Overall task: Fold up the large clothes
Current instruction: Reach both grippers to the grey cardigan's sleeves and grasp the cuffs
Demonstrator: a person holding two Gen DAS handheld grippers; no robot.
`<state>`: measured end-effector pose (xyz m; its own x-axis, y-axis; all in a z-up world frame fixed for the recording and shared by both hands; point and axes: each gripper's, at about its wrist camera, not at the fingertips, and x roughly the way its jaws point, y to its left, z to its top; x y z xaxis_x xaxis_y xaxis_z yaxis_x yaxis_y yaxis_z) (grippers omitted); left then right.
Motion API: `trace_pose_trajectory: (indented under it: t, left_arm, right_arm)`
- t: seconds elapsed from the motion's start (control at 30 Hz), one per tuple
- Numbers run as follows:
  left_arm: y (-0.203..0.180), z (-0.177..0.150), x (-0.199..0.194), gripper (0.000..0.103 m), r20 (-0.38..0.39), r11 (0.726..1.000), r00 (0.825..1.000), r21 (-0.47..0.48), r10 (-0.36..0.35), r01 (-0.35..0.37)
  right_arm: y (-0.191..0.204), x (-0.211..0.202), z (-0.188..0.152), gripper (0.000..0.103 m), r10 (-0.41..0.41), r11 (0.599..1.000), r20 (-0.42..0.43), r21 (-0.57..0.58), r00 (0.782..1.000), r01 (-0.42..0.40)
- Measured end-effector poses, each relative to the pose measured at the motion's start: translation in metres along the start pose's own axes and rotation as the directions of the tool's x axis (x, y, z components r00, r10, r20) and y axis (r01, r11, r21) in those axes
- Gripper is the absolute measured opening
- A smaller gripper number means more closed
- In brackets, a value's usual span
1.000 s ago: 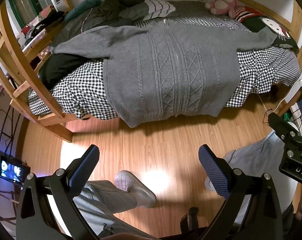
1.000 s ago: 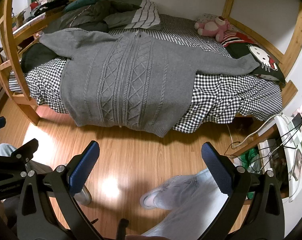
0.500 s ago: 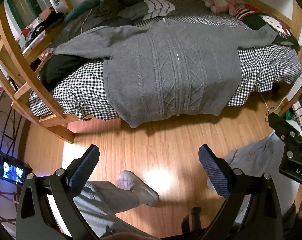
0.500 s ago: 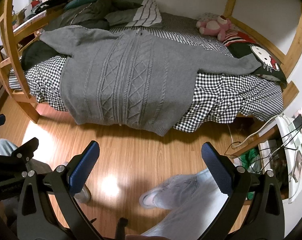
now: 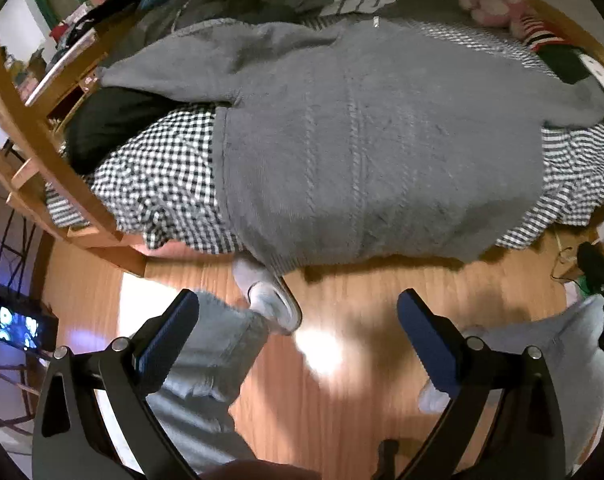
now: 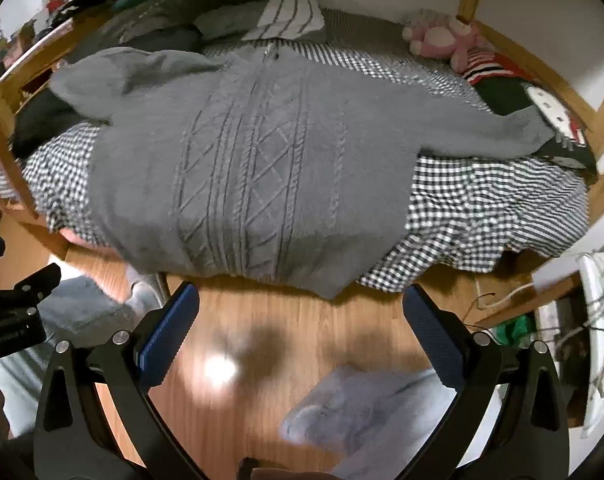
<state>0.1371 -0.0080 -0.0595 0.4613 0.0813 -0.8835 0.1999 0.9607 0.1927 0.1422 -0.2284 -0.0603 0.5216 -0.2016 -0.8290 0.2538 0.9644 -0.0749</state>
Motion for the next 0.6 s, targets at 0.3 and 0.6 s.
trace_pose_trajectory:
  t: [0.3,0.6]
  left_arm:
    - [0.025,0.077,0.068,0.098,-0.055,0.997,0.999,-0.072,0.0,-0.004]
    - [0.083,0.142,0.106,0.098,-0.057,0.979,0.998,-0.204,0.012,-0.023]
  right_arm:
    - [0.022,0.079,0.062,0.1,0.03,0.999,-0.068,-0.034,0.997,-0.032]
    - [0.059,0.115,0.136,0.1,0.071,0.991,-0.041,-0.111,0.997,-0.075]
